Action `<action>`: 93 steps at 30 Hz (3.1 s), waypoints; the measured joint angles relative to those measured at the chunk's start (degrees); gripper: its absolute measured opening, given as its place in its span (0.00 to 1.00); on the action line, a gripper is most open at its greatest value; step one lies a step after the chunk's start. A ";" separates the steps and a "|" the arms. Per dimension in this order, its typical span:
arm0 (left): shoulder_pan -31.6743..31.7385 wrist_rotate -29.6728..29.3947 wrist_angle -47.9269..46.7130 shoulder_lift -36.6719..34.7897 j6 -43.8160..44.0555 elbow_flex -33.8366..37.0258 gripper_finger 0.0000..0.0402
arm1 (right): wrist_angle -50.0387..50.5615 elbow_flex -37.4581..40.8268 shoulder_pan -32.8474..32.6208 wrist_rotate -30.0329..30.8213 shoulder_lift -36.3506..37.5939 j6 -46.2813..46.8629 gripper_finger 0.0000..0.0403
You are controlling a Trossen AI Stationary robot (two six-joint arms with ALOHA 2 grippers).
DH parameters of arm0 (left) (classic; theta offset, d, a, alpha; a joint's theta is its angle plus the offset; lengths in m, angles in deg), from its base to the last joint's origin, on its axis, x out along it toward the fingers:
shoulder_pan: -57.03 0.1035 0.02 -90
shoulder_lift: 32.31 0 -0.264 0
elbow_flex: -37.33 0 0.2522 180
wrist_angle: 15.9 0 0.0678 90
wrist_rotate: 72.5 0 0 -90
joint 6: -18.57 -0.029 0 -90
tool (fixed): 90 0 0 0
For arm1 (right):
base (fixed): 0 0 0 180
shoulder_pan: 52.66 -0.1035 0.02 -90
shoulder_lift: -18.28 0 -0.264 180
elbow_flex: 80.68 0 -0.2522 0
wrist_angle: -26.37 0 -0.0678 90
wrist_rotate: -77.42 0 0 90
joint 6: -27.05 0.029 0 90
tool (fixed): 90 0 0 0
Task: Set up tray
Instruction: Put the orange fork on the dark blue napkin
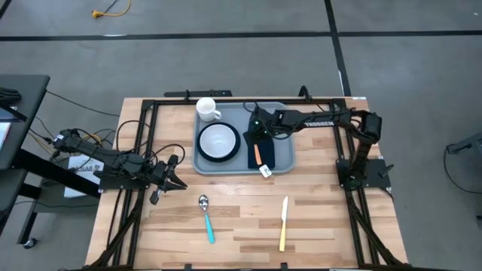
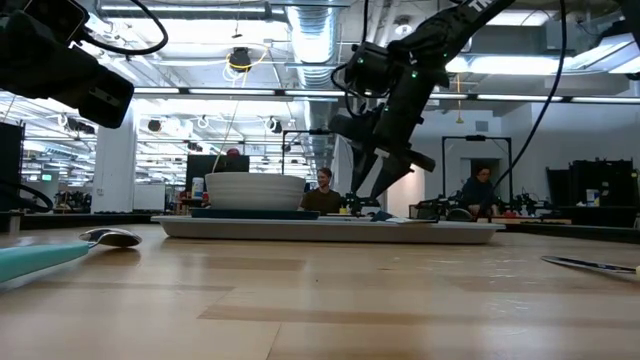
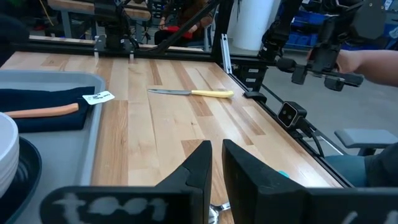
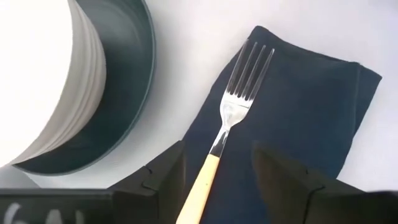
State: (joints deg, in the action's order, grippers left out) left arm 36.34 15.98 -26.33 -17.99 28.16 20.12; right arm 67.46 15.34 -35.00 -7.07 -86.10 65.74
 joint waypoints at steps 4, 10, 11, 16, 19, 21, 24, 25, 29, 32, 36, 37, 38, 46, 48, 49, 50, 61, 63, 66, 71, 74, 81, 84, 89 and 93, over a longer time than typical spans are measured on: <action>-0.01 0.01 0.00 0.01 0.02 0.00 0.06 | -0.22 0.00 -0.91 1.97 0.00 -0.18 0.41; -0.01 0.01 0.01 -0.01 0.04 0.00 0.06 | -0.85 0.00 -1.57 2.48 0.00 -0.18 0.41; -0.01 0.01 0.01 0.00 0.06 0.00 0.06 | -0.85 0.00 -1.70 2.89 0.00 -0.15 0.41; 0.01 0.03 0.00 -0.01 0.11 0.00 0.06 | -0.85 0.00 -3.37 5.79 0.00 1.73 0.41; -0.01 0.03 0.00 0.01 0.11 0.00 0.06 | -0.85 0.00 -4.87 8.82 0.00 2.11 0.41; 0.00 0.03 0.00 0.00 0.11 0.00 0.06 | -0.85 0.00 -5.44 9.49 0.00 2.79 0.41; -0.01 0.05 0.00 -0.01 0.17 0.00 0.06 | -1.46 0.34 -5.82 9.81 0.00 3.32 0.41; -0.01 0.05 0.00 0.00 0.28 0.00 0.06 | -2.42 0.89 -5.98 9.90 0.00 3.35 0.41; 0.00 0.05 -0.01 0.01 0.37 0.00 0.06 | -7.16 4.06 -7.14 10.17 0.00 4.43 0.40; -0.01 0.05 -0.02 -0.01 0.37 0.00 0.06 | -9.33 6.57 -8.05 10.69 0.00 5.42 0.40; -0.01 0.06 -0.02 -0.01 0.37 0.00 0.06 | -10.19 7.96 -9.07 13.60 0.00 5.94 0.40; -0.01 0.07 -0.02 -0.01 0.37 0.00 0.06 | -10.05 7.98 -9.06 13.60 0.00 5.94 0.40; 0.01 0.07 -0.02 0.01 0.37 0.00 0.06 | -10.26 7.98 -9.00 13.45 0.00 5.94 0.40; -0.01 0.05 0.00 -0.01 0.37 0.00 0.06 | -12.74 8.17 -8.43 13.31 -2.38 5.39 0.40; -0.01 0.12 -0.02 0.01 0.37 0.00 0.06 | -16.01 7.48 -8.13 13.04 -4.45 5.02 0.40; -0.01 0.16 0.02 -0.01 0.37 0.00 0.06 | -14.70 7.86 -7.83 12.84 -4.81 4.84 0.40; 0.01 0.16 0.02 -0.01 0.55 0.00 0.06 | -13.62 8.17 -7.62 12.85 -5.19 4.67 0.40; 0.00 -0.36 -0.44 -0.01 0.67 0.00 0.06 | -17.53 7.85 -5.81 12.64 -6.73 3.32 0.40; -0.01 -0.33 -0.45 0.01 0.68 0.00 0.06 | -17.53 7.85 -5.58 12.57 -6.73 3.32 0.40; -0.01 -0.34 -0.44 -0.01 0.68 0.00 0.06 | -17.51 7.85 -5.43 12.51 -6.73 3.33 0.40; -0.01 -0.34 -0.44 0.01 0.70 0.00 0.06 | -17.11 7.85 -4.90 12.52 -6.73 4.36 0.40; -0.01 -0.35 -0.44 0.00 0.72 0.00 0.06 | -16.90 7.85 -4.62 12.48 -6.73 4.40 0.39; 0.00 -0.36 -0.44 0.00 0.74 0.00 0.06 | -16.63 7.85 -4.39 12.37 -6.73 5.03 0.25; -0.01 -0.36 -0.44 0.00 0.74 0.00 0.06 | -16.64 7.85 -4.40 12.03 -6.73 5.00 0.18; -0.01 -0.36 -0.44 0.01 0.74 0.00 0.06 | -16.65 7.85 -4.39 11.37 -6.73 4.98 0.08; -0.01 -0.38 -0.45 0.01 0.74 0.00 0.06 | -17.03 7.69 -4.41 11.43 -6.62 4.98 0.01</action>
State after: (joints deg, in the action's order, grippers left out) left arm 36.32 15.60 -26.78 -17.98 28.90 20.12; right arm 50.43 23.03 -39.40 4.37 -92.72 70.72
